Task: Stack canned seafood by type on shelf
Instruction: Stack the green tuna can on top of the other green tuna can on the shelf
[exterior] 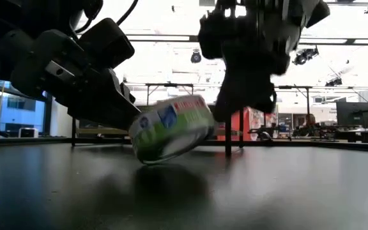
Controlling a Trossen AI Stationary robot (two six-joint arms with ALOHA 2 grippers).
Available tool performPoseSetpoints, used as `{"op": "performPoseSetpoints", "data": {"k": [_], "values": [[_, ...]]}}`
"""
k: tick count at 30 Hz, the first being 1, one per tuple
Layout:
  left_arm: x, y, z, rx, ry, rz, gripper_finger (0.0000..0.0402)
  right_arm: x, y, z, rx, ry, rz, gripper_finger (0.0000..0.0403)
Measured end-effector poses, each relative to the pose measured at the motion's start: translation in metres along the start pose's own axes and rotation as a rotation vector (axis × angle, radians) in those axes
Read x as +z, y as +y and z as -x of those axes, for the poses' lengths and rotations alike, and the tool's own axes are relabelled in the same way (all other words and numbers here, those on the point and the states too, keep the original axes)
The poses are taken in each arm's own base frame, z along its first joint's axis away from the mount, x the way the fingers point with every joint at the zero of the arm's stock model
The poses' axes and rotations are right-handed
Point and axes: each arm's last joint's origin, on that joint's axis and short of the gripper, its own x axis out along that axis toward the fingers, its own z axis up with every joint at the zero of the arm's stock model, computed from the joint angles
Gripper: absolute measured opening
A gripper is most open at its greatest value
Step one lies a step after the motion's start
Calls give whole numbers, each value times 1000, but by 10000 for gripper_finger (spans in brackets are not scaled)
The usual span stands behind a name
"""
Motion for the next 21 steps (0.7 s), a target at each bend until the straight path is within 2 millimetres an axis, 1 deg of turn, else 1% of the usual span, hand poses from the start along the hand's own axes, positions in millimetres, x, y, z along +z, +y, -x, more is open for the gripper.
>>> {"op": "performPoseSetpoints", "data": {"k": [4, 6, 8, 13, 15, 17, 19, 21], "values": [[-2, 1, 0, 9, 13, -24, 0, 9, 6, 14, 23, -76, 4, 0], [-10, 3, -1, 15, 58, -44, 0, 11, 7, 15, 25, -92, 2, 0], [-7, 2, 0, 14, 52, -43, 0, 11, 7, 14, 31, -101, 2, 0], [-13, 5, 4, 26, 68, -21, 0, 17, 9, 19, 75, -122, 48, 0], [-14, 7, 10, 34, 81, -3, 0, 21, 9, 28, 90, -125, 83, 0], [-16, 10, 18, 57, 112, 8, 0, 31, 12, 43, 96, -153, 118, 0], [-20, 14, 30, 100, 149, 23, 0, 41, 14, 57, 92, -187, 176, 0], [-25, 18, 42, 137, 170, 63, 0, 49, 15, 65, 75, -201, 258, 1]]}}
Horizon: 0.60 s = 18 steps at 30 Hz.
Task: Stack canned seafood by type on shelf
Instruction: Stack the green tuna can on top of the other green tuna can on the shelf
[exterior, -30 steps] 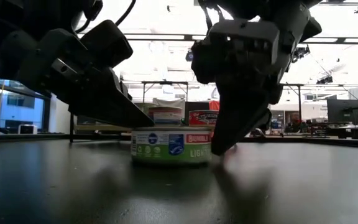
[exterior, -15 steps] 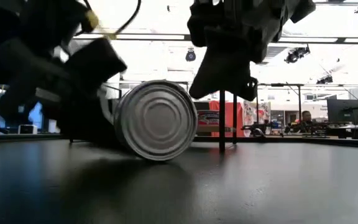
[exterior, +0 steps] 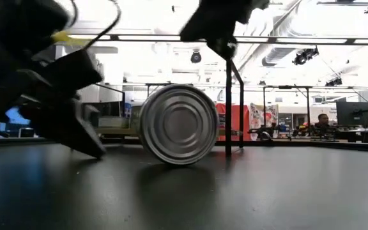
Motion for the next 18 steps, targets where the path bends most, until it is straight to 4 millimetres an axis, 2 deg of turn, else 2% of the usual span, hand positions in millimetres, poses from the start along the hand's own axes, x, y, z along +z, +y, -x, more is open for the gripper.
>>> {"op": "performPoseSetpoints", "data": {"k": [3, 6, 8, 13, 16, 18], "values": [[-9, 7, 19, 35, -3, 84, 0, 14, 3, 7, 13, 15, 125, 13], [-15, 10, 37, 71, -48, 180, 0, 22, 6, 7, 60, 88, 238, 53], [-15, 9, 46, 71, -76, 241, 0, 19, 5, 3, 65, 179, 290, 93], [-9, 1, 62, 25, -119, 275, 0, 21, 4, -8, 46, 278, 436, 215], [4, -8, 68, -16, -161, 285, 0, 15, 3, -19, 32, 350, 498, 276], [12, -13, 73, -27, -180, 260, 0, 13, 4, -24, 37, 368, 524, 302]]}}
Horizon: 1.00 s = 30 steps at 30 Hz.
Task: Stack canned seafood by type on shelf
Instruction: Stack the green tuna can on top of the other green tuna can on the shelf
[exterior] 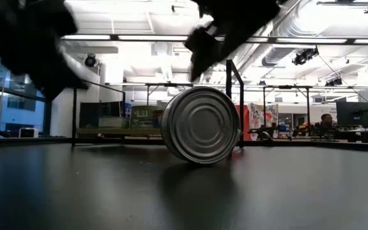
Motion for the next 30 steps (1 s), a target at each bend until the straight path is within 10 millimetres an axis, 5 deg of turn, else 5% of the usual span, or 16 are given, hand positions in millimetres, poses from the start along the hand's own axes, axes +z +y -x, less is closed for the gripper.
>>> {"op": "performPoseSetpoints", "data": {"k": [8, 15, 22, 30], "values": [[35, -34, 7, -12, -54, -140, 0, -11, -3, -18, -68, 122, 8, 319], [61, -52, -18, 8, -44, -257, 15, -17, -9, -3, -249, 205, -31, 319], [94, -62, -52, -71, 7, -219, 119, -20, -7, 37, -309, 253, -75, 319], [97, -71, -98, -37, 46, 8, 258, -45, 1, 81, -461, 287, -211, 319]]}}
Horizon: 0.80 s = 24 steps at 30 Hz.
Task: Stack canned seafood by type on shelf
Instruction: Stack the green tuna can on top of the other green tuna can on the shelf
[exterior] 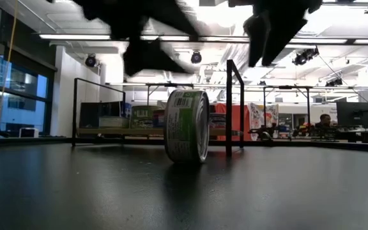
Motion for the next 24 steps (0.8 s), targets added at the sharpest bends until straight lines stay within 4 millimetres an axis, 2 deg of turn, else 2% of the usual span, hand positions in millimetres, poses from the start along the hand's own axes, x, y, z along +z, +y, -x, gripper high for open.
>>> {"op": "performPoseSetpoints", "data": {"k": [2, 4, 6, 8, 10, 11, 13, 15, 17, 19, 21, 24], "values": [[-4, -1, -2, 36, 47, 23, 280, -10, -4, 7, -32, -10, -44, 319], [6, -13, -10, 10, 5, 96, 293, -22, -2, 10, -46, -19, -68, 319], [5, -12, -2, 82, 61, 112, 297, -33, -4, 10, -80, -16, -110, 319], [15, -19, -3, 118, 5, 186, 298, -45, -3, 11, -99, -28, -136, 319], [12, -15, 5, 234, 2, 237, 298, -55, -4, 9, -129, -26, -170, 319], [9, -14, 3, 273, -10, 262, 298, -60, -3, 9, -139, -46, -188, 319], [14, -19, -6, 244, -79, 370, 298, -71, -2, 6, -156, -24, -205, 319], [7, -16, -10, 296, -60, 378, 298, -77, -3, 6, -171, -40, -246, 319], [14, -25, -20, 253, -92, 454, 298, -84, -2, 6, -178, -26, -253, 319], [8, -21, -19, 353, -15, 415, 298, -87, -2, 7, -187, -38, -267, 319], [19, -32, -25, 330, -34, 470, 298, -91, 0, 9, -186, -43, -254, 319], [22, -32, -19, 429, 22, 447, 298, -93, -1, 10, -192, -83, -267, 319]]}}
